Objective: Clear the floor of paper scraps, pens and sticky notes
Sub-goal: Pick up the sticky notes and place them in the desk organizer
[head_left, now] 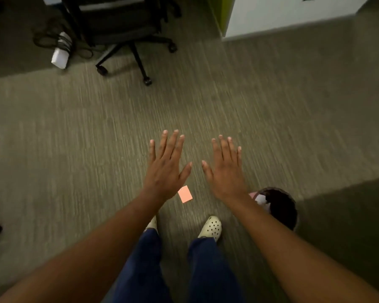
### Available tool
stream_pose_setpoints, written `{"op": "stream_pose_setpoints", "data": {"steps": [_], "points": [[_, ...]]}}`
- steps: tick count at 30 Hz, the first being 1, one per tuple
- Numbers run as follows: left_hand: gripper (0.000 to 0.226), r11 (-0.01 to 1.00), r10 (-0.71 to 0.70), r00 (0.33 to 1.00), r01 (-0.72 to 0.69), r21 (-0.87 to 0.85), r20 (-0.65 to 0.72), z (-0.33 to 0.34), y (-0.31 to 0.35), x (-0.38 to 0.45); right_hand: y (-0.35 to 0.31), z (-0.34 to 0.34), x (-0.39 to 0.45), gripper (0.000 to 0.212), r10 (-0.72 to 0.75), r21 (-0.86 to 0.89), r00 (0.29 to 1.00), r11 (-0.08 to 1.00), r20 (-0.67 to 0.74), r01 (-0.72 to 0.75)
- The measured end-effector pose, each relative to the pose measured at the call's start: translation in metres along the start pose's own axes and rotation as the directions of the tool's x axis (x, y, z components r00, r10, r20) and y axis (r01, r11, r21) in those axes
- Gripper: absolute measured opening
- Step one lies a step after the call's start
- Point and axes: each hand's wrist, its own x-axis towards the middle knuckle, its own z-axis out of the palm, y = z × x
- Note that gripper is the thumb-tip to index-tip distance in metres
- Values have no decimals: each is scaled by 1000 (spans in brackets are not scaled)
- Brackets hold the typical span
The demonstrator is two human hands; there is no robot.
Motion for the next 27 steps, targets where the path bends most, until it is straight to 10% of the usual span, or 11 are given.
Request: {"op": "stream_pose_setpoints", "data": {"steps": [17,27], "points": [[82,993,119,898,-116,-33,423,422,-182,-36,71,471,-19,66,176,-51,891,984,420,-170],[73,998,27,812,14,-66,584,586,-222,-43,109,616,-20,76,202,-100,788,979,582,-177]]}}
